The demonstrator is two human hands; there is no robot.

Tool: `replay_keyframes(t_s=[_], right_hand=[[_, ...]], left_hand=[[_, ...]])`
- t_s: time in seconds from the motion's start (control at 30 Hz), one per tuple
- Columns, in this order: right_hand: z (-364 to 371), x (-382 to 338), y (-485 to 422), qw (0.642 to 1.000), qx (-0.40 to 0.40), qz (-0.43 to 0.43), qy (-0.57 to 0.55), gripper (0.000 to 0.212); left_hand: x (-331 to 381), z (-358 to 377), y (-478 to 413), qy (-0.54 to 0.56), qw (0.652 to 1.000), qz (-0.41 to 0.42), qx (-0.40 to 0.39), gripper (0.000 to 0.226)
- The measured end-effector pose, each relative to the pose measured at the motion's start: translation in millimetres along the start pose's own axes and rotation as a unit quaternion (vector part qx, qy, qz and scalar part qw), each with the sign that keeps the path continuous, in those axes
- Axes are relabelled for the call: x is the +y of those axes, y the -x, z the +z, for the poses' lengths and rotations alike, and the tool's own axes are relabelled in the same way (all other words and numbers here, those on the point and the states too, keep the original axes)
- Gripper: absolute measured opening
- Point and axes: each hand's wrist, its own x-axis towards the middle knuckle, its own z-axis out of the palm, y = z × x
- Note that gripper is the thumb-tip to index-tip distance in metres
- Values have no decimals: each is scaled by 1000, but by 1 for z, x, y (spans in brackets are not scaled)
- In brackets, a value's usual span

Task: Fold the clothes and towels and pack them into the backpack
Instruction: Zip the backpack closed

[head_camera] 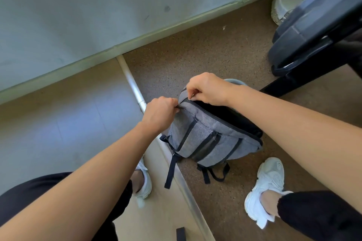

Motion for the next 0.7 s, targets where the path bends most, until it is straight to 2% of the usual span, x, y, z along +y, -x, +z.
replay_keyframes(t_s=[0.23, 0.43, 0.57, 0.63, 0.7], right_hand=[[5, 31, 64, 998, 49, -1, -47, 9], [27, 53, 125, 988, 105, 58, -98, 7], [48, 57, 149, 967, 148, 131, -160, 6], [54, 54, 151, 954, 174, 157, -186, 8], [58, 48, 150, 945, 193, 170, -200, 6]], left_hand=[[-5, 2, 0, 3, 1000, -21, 8, 13], [-3, 2, -2, -16, 999, -52, 4, 13], [3, -4, 0, -41, 996, -76, -4, 12], [15, -12, 3, -33, 998, -57, 22, 15], [32, -19, 4, 10, 997, 23, 75, 30]])
